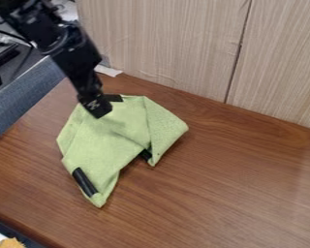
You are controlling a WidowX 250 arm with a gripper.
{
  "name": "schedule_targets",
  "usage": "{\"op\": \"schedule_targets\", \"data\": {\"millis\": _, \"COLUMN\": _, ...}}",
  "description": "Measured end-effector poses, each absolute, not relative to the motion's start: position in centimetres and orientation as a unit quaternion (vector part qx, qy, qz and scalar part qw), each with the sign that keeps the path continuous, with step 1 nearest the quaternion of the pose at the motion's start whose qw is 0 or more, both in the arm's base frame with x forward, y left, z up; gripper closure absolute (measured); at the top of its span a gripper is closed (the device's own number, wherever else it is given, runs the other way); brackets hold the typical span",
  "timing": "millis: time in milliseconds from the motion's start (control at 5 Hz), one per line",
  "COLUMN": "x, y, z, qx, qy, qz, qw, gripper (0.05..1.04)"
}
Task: Fold cloth
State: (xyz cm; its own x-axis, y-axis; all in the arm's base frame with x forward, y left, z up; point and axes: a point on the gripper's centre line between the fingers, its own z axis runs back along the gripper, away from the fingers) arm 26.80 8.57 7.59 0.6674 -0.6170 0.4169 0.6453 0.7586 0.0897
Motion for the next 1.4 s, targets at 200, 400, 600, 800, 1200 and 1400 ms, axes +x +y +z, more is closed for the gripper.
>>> {"op": "schedule_targets", "data": {"millis": 200, "x": 24.0, "y": 7.5, "z": 6.7, "qx": -0.034, "qy": -0.190, "qz": -0.387, "qw": 0.902, "gripper": 0.083}}
{"op": "schedule_targets", "data": {"millis": 400, "x": 22.7, "y": 6.4, "z": 5.4, "qx": -0.032, "qy": -0.152, "qz": -0.423, "qw": 0.893, "gripper": 0.083}}
{"op": "schedule_targets", "data": {"millis": 600, "x": 22.4, "y": 5.8, "z": 4.9, "qx": -0.013, "qy": -0.107, "qz": -0.445, "qw": 0.889, "gripper": 0.083}}
{"op": "schedule_targets", "data": {"millis": 800, "x": 21.3, "y": 5.9, "z": 4.1, "qx": -0.009, "qy": -0.083, "qz": -0.444, "qw": 0.892, "gripper": 0.083}}
{"op": "schedule_targets", "data": {"millis": 1200, "x": 20.1, "y": 6.0, "z": 1.1, "qx": -0.033, "qy": -0.077, "qz": -0.440, "qw": 0.894, "gripper": 0.083}}
{"op": "schedule_targets", "data": {"millis": 1400, "x": 19.9, "y": 6.0, "z": -0.6, "qx": -0.036, "qy": -0.070, "qz": -0.432, "qw": 0.899, "gripper": 0.083}}
